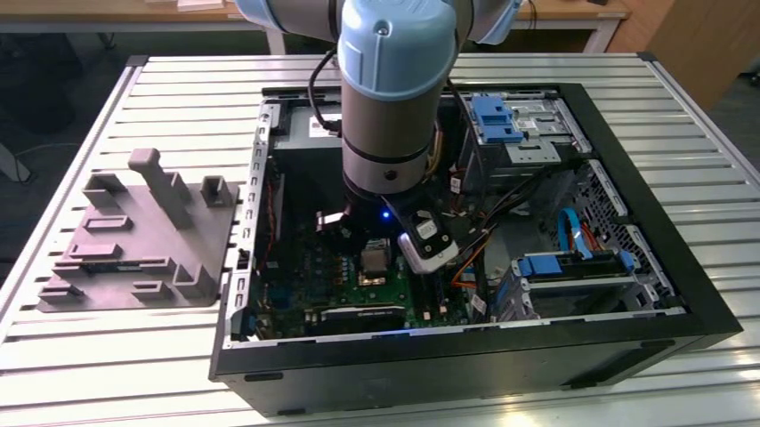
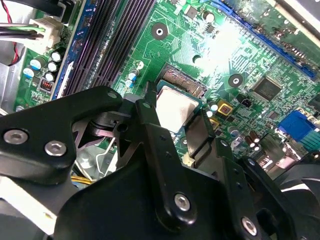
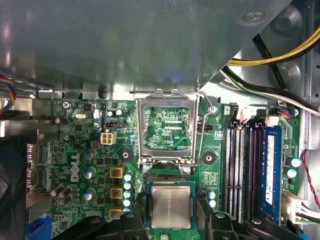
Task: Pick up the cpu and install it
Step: 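Place the cpu into insertion slot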
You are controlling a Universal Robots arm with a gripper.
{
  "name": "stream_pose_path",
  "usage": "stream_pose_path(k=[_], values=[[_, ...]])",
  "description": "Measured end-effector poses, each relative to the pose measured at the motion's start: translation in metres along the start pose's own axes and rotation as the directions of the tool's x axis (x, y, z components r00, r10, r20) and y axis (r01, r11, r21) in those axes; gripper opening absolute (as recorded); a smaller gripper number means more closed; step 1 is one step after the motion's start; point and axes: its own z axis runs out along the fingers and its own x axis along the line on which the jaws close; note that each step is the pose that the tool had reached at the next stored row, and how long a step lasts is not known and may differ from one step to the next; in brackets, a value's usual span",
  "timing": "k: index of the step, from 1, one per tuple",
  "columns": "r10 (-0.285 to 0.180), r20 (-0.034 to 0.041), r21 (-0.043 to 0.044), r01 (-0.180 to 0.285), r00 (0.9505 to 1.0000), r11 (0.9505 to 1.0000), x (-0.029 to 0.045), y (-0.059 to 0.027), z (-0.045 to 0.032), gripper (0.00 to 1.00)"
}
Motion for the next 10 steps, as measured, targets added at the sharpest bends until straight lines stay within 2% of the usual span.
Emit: stream_pose_path(k=[5, 10], values=[[0.000, 0.0001, -0.0005, 0.000, 1.0000, 1.0000, 0.0000, -0.0001, 0.0004, 0.47], [0.000, -0.0006, -0.0004, 0.000, 1.0000, 1.0000, 0.0005, -0.0001, 0.0043, 0.47]])
